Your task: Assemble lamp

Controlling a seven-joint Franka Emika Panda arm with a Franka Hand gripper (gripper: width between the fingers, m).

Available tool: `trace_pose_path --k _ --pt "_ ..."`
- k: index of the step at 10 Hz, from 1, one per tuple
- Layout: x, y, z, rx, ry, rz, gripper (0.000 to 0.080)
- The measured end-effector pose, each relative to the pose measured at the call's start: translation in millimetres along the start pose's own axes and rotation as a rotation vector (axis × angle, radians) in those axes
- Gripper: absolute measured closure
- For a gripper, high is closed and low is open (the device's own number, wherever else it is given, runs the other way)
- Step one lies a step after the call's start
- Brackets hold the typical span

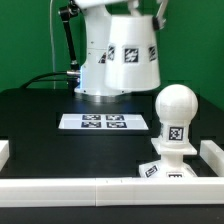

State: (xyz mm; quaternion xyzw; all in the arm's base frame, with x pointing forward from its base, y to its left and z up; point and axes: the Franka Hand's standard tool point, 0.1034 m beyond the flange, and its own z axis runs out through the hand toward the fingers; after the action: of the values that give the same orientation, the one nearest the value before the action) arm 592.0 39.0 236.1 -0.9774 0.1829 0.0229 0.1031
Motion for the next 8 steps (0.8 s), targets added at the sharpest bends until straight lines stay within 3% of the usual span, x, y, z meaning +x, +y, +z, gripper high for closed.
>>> trace_pose_path --k 2,4,8 --pt "12.7 -27.7 -3.3 0.0 -0.017 0.072 0.0755" --pt "29.6 -47.8 5.1 -0.026 -0.015 0.062 0.0755" --pt "26.2 -56.3 48.3 -0.048 -0.016 0.049 0.0755"
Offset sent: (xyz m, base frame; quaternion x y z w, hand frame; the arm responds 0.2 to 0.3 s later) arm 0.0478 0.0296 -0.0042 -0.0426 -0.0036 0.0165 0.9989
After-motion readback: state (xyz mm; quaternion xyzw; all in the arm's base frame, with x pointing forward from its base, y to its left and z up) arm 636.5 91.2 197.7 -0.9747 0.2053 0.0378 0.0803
